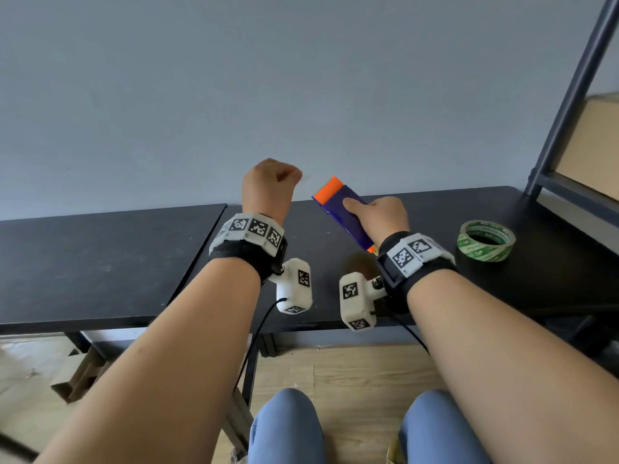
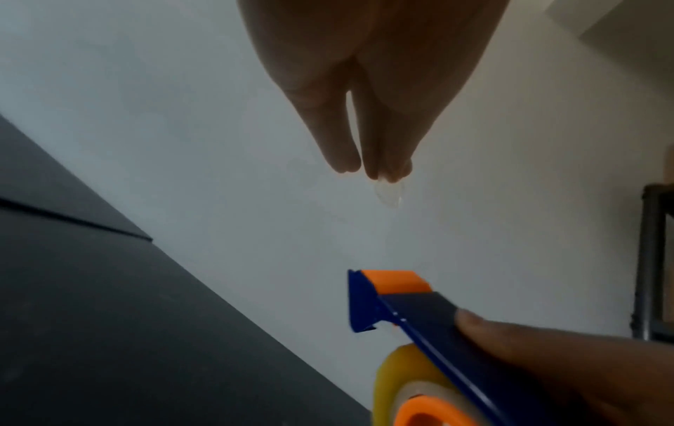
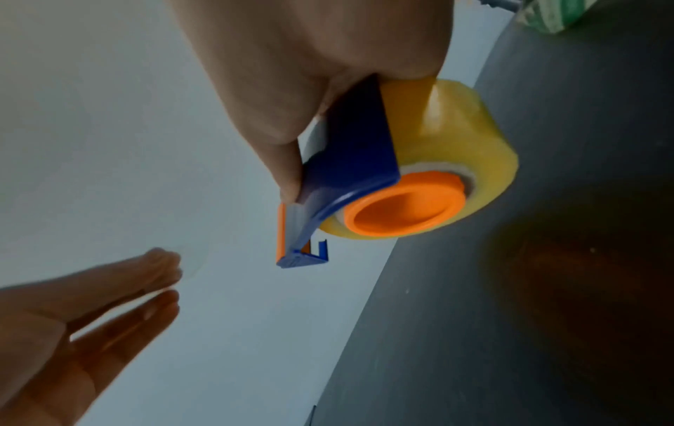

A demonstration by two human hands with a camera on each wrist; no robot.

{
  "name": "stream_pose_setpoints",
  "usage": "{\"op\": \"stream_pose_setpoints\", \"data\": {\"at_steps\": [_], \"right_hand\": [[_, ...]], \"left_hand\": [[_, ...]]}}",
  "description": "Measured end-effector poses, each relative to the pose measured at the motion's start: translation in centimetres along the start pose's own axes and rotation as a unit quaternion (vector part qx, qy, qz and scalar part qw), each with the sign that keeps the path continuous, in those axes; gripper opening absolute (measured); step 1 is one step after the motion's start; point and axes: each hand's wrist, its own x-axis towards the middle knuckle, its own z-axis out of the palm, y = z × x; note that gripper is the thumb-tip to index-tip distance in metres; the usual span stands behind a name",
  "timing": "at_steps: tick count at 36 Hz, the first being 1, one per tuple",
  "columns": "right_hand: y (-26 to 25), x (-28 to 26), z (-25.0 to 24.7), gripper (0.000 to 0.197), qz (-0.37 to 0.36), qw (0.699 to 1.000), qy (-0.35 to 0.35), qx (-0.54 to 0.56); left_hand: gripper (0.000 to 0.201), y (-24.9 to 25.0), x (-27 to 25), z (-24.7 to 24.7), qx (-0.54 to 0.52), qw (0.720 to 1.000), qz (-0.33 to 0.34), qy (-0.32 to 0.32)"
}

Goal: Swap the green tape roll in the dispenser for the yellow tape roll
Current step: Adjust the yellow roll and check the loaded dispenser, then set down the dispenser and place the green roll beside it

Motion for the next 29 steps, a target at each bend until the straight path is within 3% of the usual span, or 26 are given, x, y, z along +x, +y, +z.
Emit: {"op": "stream_pose_setpoints", "data": {"at_steps": [7,13,20,26,29], "right_hand": [[0.8,-0.2,0.1,0.053,-0.004,1.0,-0.022,0.016],[0.0,-0.6,0.0,0.036,-0.014,0.998,-0.055,0.024],[0.4,0.3,1.9,0.004,-0.099,0.982,-0.069,-0.148],[1.2,1.4,3.1,0.014,-0.116,0.95,-0.073,-0.282],[1.4,1.7,3.8,0.006,-0.118,0.933,-0.089,-0.329]], "left_hand": [[0.015,-1.3,0.0,0.1,0.012,0.998,-0.056,-0.012],[0.029,-2.1,-0.4,0.6,-0.02,0.995,-0.096,-0.024],[0.029,-3.6,-0.2,1.4,-0.079,0.986,-0.145,-0.024],[0.025,-5.2,0.1,2.2,-0.088,0.981,-0.173,-0.025],[0.026,-5.6,0.1,2.5,-0.081,0.98,-0.179,-0.033]]}}
